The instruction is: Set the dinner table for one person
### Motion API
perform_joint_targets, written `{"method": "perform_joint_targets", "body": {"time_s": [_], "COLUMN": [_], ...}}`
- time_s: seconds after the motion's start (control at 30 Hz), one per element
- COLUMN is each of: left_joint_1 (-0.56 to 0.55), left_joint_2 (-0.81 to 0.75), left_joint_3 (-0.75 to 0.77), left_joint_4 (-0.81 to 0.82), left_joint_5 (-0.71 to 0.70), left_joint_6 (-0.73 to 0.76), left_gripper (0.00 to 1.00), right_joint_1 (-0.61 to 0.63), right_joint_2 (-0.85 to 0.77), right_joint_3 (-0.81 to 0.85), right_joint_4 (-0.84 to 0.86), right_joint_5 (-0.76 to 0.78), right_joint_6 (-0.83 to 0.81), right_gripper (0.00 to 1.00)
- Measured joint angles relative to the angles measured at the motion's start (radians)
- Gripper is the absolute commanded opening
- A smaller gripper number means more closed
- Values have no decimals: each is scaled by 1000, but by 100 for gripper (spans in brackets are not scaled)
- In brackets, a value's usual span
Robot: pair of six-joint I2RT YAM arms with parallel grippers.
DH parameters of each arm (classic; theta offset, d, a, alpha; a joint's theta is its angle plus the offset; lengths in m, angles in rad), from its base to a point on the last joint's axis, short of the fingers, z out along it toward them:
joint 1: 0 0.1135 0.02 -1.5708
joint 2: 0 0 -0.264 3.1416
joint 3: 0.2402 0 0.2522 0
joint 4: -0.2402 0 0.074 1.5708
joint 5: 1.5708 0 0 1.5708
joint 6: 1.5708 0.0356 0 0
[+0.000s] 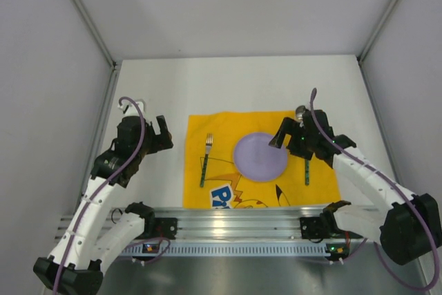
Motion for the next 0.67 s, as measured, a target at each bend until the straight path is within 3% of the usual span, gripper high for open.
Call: {"method": "perform_joint_targets", "body": {"time_s": [0.67], "left_joint_1": [0], "left_joint_2": [28], "left_joint_3": [-5], "left_joint_4": [6], "left_joint_5": [54], "left_joint_6": [1], "left_gripper": [99], "right_joint_1": [4], "right_joint_2": [-21], "right_joint_3": [123], "right_joint_4": [27], "right_joint_5": [18], "right_joint_6": [-133], "right_gripper": [100]}}
